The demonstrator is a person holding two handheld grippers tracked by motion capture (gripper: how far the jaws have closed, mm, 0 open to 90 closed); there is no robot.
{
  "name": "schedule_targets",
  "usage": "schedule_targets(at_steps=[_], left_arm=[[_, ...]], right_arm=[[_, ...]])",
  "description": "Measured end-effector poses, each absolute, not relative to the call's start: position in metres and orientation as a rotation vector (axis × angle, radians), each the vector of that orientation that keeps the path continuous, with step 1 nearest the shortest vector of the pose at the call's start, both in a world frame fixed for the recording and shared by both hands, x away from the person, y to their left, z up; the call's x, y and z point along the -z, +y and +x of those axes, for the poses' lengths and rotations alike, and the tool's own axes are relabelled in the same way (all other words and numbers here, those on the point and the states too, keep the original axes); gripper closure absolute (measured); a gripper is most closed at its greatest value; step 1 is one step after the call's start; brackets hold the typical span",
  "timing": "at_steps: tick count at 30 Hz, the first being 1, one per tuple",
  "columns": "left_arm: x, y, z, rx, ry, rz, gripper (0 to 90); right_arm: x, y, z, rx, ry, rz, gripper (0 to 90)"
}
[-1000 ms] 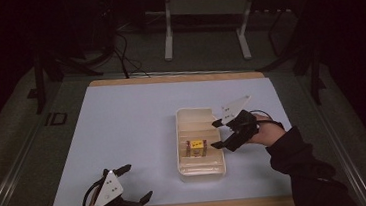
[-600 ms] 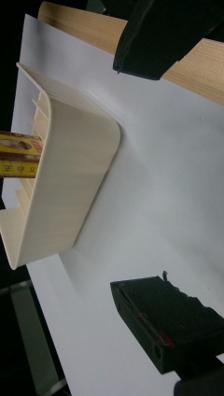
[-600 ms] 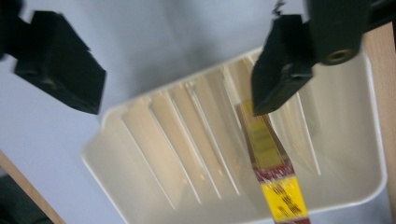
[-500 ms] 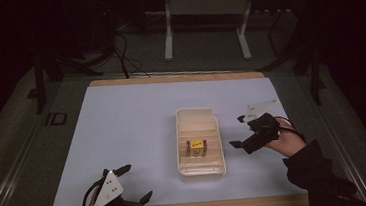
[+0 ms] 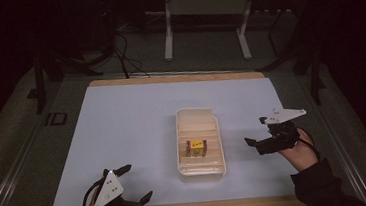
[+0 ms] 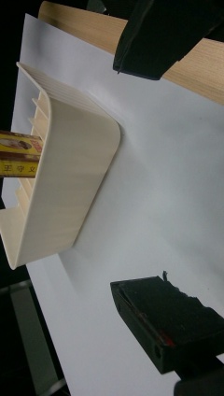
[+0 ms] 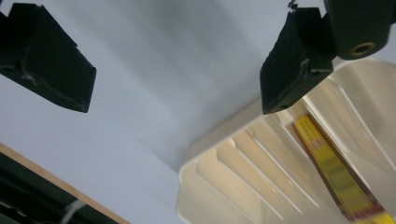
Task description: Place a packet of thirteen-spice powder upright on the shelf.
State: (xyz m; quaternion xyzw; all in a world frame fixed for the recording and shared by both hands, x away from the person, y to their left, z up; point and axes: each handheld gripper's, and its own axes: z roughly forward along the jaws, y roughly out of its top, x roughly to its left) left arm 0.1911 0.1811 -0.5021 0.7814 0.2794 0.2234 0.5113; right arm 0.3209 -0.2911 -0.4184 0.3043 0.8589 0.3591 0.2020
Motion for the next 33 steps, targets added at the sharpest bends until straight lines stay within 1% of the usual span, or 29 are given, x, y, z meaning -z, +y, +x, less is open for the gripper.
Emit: schedule_targets(at_steps=[6,15,27,33], left_arm=[[0.502,0.181,0.191,-0.534,0.672,1.879,0.0],[0.502,0.181,0.191,-0.535,0.671,1.880,0.0],[0.502,0.181,0.191,-0.535,0.671,1.879,0.0],[0.501,0.182,0.190,-0.536,0.669,1.880,0.0]], right_arm=[[0.428,-0.297,0.309,-0.970,2.331,0.939,10.8],[0.445,-0.326,0.295,-0.985,2.203,1.118,10.9],[0.454,-0.355,0.269,-1.055,2.079,1.194,10.9],[0.460,-0.363,0.262,-1.040,2.067,1.227,10.9]])
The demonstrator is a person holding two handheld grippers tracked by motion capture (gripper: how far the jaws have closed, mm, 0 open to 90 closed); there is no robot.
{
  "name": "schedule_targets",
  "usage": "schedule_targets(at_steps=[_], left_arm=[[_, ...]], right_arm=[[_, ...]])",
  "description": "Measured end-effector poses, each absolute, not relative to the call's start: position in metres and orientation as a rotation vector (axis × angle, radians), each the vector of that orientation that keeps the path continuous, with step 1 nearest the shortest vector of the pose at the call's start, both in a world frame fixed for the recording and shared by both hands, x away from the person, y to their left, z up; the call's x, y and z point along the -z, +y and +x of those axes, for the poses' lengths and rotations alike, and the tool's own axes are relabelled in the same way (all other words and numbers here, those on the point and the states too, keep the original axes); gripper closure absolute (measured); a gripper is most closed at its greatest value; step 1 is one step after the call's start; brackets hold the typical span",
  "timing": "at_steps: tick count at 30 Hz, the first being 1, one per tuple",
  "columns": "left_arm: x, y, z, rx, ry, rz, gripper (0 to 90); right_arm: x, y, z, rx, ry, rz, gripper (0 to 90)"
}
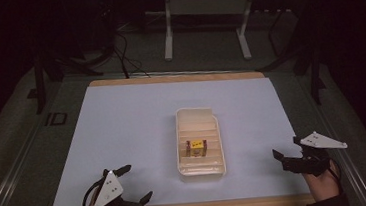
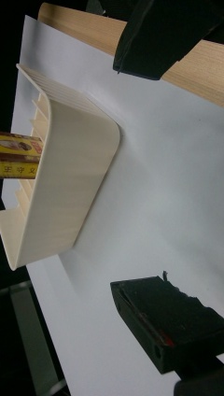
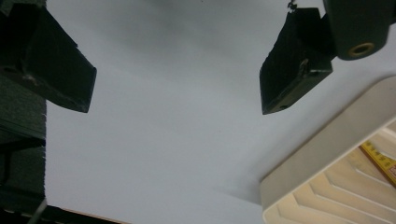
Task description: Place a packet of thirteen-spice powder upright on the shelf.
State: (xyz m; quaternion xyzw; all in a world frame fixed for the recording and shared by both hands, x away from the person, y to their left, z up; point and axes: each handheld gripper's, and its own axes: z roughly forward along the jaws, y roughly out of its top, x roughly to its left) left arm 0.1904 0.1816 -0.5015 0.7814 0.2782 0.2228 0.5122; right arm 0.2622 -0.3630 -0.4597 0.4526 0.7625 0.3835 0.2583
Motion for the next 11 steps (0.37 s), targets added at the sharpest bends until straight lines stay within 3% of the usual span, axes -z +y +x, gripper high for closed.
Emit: schedule_targets(at_steps=[11], left_arm=[[0.5008,0.1821,0.1908,-0.538,0.669,1.879,0.0]], right_arm=[[0.4640,-0.3625,0.2642,-1.025,2.076,1.236,10.9]])
